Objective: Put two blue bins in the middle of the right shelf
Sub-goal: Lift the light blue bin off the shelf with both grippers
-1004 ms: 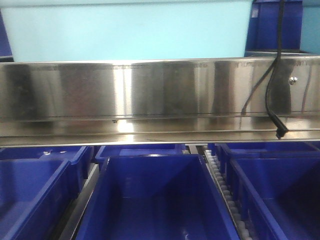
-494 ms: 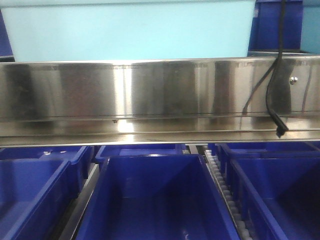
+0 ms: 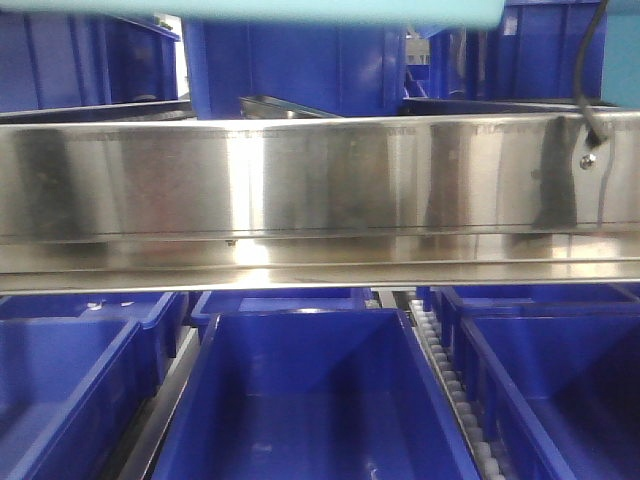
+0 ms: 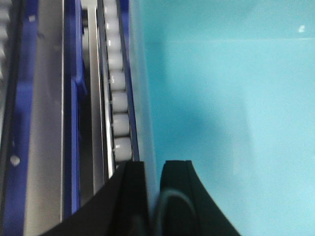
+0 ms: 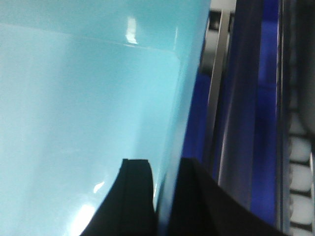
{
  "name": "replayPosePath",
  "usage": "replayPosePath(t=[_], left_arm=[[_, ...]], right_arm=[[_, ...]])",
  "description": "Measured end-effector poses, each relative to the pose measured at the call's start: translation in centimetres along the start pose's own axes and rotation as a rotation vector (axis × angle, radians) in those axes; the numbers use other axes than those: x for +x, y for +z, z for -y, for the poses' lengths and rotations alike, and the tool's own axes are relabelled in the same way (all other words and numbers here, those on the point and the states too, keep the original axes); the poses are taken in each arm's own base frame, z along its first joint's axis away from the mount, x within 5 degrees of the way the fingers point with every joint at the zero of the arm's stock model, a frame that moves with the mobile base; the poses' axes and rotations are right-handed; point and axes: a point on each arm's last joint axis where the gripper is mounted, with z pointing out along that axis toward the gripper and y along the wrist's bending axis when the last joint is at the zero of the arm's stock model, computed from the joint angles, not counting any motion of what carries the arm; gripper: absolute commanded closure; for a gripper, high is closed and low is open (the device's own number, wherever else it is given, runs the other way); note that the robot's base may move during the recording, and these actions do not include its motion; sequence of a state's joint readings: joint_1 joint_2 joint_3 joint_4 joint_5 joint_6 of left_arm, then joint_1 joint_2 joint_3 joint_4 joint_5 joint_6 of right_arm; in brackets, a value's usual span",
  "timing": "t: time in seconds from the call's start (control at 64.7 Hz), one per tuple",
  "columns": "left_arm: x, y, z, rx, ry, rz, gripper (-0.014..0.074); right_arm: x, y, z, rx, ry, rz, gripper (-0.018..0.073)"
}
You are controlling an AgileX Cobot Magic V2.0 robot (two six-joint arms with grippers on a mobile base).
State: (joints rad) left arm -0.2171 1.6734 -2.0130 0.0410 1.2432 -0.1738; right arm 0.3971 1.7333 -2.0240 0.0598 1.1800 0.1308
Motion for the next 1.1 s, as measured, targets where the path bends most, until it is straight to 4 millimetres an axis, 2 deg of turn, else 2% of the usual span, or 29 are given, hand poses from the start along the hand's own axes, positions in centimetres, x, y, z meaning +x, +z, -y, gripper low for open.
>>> replayPosePath(t=[0.139,0.294,0.51,1.097], left_arm=[[-0.8,-2.2,0.0,0.018,-0.002,0.104,0.0707],[-1.7,-3.1,0.2,0.035,-0.002,0.222,0.0707],[-2.6,-3.3,0.2,0.039,0.004,0.317,0.0707],[-2.6,-3.3,0.2,0.035,0.006,0.322,0.0707]], right_arm=[[-0.8,-2.7,-0.2,-0.018,-0.004,0.139,0.0712],[-1.8,-4.2,-0.3,-0.019,-0.013,0.274,0.0712],[-2.5,-4.5,-0.3,-0.018,-0.021,0.354,0.0712],[-2.7,-4.6,-0.3,-0.019,-0.022,0.379,0.0712]])
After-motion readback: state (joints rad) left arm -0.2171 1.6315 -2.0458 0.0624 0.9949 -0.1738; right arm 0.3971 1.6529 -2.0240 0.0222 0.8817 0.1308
